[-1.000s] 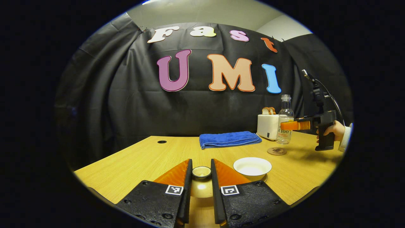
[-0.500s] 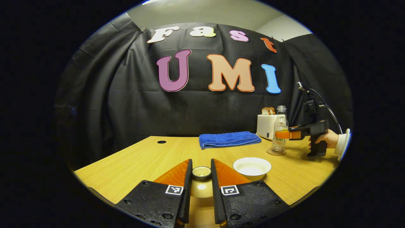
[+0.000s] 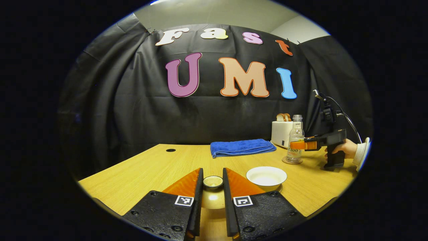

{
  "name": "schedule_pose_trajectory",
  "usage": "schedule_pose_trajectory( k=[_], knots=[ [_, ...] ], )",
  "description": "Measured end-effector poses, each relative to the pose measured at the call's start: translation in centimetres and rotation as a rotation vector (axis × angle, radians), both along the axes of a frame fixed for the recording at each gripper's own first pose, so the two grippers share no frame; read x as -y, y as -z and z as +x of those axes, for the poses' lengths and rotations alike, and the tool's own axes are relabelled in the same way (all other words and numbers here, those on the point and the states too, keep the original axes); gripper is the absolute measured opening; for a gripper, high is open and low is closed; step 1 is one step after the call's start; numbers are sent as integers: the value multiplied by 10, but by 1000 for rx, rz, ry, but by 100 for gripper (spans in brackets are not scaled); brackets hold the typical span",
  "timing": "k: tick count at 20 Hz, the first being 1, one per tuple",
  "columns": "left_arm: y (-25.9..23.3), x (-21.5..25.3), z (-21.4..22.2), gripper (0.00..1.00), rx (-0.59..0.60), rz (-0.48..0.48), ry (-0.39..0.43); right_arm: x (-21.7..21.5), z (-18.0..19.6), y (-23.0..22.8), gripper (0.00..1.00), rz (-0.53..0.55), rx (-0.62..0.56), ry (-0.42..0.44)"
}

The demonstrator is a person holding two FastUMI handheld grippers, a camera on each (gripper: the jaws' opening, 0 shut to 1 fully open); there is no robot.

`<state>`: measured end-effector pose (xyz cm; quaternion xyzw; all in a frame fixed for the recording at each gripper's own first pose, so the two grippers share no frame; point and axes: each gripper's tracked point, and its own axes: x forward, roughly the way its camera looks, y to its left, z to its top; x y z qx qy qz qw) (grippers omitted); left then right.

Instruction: Open the teacup lid with one hand, grasp the water bottle and pour water into the teacup with the other hand; after pouring, place the water bottle on the coaster and then close the teacup lid.

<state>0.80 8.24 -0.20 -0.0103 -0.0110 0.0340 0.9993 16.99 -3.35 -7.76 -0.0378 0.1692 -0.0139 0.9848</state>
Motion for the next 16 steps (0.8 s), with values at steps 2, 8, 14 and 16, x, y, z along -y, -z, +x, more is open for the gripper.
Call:
schedule_pose_trajectory(
  k=[2,8,14,16],
  knots=[
    [0,0,1,28,0,0,0,0,-1,0,81,18,-4,3],
    [0,2,0,28,2,-1,4,0,-15,-14,95,-18,25,-1],
    [-1,1,0,28,5,-1,2,-3,-46,-33,91,-11,62,-17],
    [-1,1,-1,28,4,-2,4,-2,-58,-41,95,-27,92,-22]
  ],
)
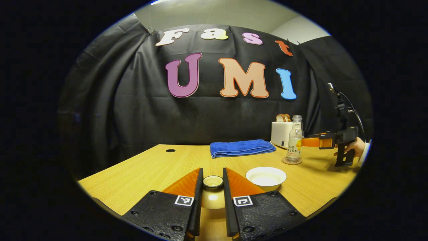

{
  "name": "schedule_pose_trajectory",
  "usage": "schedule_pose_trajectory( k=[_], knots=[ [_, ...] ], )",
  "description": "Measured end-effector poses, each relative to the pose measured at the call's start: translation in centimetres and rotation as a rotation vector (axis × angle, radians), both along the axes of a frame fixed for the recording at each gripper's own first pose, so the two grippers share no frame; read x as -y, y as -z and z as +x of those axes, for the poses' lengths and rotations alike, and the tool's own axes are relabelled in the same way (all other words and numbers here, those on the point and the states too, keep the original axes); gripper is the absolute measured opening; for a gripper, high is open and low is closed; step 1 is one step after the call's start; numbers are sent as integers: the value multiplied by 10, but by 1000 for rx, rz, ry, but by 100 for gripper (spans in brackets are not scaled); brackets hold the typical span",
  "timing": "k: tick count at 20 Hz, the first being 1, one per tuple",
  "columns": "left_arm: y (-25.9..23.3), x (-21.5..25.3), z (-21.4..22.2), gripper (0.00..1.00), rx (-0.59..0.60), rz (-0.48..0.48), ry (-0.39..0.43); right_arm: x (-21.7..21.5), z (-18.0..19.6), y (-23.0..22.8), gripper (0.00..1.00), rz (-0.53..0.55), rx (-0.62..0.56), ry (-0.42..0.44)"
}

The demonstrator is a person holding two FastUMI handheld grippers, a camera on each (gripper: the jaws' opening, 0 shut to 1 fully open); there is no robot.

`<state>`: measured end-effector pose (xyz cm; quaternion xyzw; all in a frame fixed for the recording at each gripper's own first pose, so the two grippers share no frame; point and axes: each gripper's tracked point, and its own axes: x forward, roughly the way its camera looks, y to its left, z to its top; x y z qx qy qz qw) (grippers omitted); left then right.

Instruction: Open the teacup lid with one hand, grasp the water bottle and pour water into the teacup with the other hand; after pouring, place the water bottle on the coaster and then close the teacup lid.

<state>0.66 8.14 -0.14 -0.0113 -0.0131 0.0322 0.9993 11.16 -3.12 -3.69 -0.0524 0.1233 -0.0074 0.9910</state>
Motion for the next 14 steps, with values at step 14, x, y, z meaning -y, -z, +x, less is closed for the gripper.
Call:
schedule_pose_trajectory(
  k=[14],
  knots=[
    [-25,45,22,27,27,48,77,-3,-61,-2,91,-30,84,-7]
  ],
)
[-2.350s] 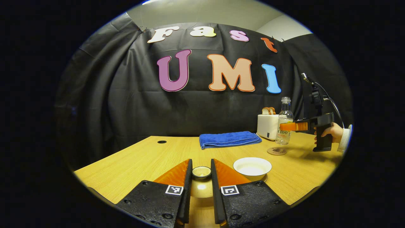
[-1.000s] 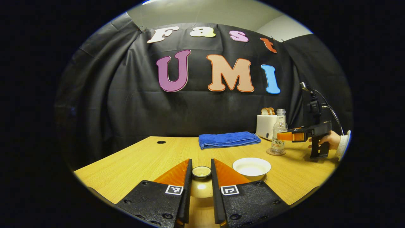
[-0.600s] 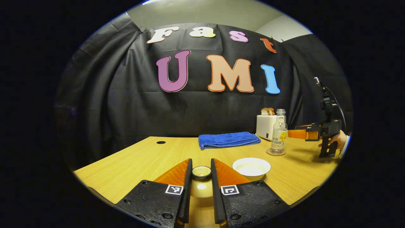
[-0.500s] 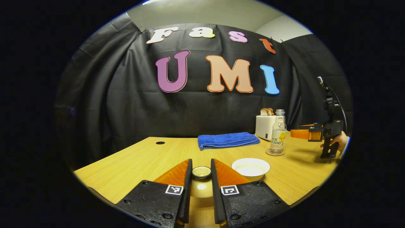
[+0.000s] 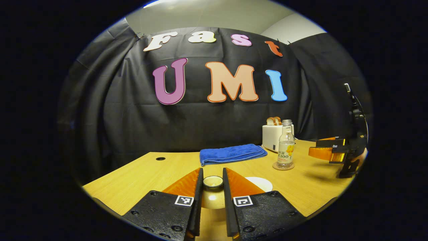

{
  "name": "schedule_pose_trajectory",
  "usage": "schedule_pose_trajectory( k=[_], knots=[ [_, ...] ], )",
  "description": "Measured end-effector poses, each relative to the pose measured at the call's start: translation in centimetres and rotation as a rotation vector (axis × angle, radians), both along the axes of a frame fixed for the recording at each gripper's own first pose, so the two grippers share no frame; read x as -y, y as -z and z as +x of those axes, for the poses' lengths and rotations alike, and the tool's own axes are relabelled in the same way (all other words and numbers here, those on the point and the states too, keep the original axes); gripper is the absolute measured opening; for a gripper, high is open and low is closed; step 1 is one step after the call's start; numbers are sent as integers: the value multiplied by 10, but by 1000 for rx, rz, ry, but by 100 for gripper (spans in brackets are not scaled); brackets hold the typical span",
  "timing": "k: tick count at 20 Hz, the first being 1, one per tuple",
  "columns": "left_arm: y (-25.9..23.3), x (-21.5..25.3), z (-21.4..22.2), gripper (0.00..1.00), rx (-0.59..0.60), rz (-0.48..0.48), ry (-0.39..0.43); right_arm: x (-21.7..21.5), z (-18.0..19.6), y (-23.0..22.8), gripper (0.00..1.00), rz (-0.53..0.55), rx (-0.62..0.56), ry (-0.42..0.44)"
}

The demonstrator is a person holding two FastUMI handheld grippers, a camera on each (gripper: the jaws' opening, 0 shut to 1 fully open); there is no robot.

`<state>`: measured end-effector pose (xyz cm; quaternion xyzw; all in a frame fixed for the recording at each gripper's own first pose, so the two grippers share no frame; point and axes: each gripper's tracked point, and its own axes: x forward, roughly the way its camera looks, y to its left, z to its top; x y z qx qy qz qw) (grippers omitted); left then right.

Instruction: Open the teacup lid with one hand, grasp the water bottle and pour water into the teacup with the other hand; after pouring, place the water bottle on the coaster and then close the teacup lid.

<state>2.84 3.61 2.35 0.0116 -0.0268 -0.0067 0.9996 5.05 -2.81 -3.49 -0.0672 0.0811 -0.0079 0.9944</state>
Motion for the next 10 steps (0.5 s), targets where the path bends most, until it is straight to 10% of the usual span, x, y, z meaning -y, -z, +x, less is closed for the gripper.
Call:
schedule_pose_trajectory(
  k=[10],
  knots=[
    [12,56,30,28,-57,-17,93,14,-15,-17,91,9,59,9]
  ],
)
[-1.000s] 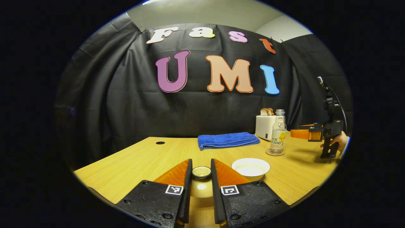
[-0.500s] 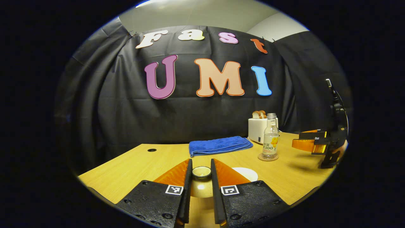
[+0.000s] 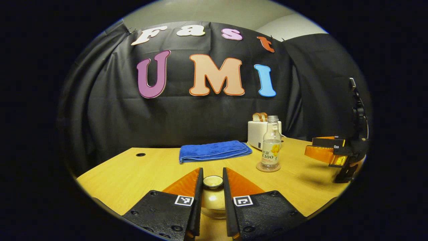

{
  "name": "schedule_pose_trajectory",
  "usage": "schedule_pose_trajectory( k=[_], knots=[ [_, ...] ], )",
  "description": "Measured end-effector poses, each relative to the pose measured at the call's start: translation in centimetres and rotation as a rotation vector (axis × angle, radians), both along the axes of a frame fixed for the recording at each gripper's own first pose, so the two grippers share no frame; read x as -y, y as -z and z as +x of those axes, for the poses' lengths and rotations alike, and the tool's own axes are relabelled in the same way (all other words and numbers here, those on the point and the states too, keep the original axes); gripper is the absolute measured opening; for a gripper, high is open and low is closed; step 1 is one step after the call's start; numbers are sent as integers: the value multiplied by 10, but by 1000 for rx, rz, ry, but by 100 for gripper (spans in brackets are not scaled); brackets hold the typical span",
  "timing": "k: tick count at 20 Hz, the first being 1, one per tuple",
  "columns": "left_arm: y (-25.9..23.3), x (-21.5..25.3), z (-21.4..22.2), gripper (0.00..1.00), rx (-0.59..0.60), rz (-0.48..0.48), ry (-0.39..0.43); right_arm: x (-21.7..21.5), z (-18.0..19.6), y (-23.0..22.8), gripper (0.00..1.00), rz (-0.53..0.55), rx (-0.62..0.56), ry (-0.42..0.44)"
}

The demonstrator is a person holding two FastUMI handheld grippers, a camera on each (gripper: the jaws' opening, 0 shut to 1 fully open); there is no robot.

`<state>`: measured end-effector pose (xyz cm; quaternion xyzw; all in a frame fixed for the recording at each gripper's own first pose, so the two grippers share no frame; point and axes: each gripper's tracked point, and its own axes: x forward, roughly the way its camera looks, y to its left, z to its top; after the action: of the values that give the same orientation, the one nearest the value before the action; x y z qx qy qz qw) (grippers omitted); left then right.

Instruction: Open the teacup lid with one hand, grasp the water bottle and pour water into the teacup with the other hand; after pouring, place the water bottle on the coaster and then close the teacup lid.

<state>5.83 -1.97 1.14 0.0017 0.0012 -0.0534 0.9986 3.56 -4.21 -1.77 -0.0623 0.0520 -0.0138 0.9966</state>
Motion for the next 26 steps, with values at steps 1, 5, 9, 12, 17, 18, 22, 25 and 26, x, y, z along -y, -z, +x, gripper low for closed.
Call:
schedule_pose_trajectory(
  k=[1,5,9,12,17,18,22,25,26],
  knots=[
    [3,3,3,28,-8,5,2,-1,-1,-1,95,6,2,-5],
    [13,11,9,28,-46,23,6,-3,-4,-2,95,-4,8,-14],
    [18,12,14,29,-59,31,2,-10,-7,0,95,-32,7,-34],
    [23,9,14,29,-76,35,-13,-11,-9,1,91,-25,8,-40],
    [24,8,16,29,-84,42,-21,-14,-10,1,95,-3,14,-48],
    [25,8,16,29,-88,44,-23,-14,-10,2,97,-4,13,-50],
    [24,7,16,31,-90,45,-28,-13,-10,3,95,-16,11,-47],
    [25,7,15,32,-88,45,-30,-13,-10,1,91,-8,11,-48],
    [23,6,13,33,-84,45,-32,-12,-10,3,95,-11,11,-47]
  ],
)
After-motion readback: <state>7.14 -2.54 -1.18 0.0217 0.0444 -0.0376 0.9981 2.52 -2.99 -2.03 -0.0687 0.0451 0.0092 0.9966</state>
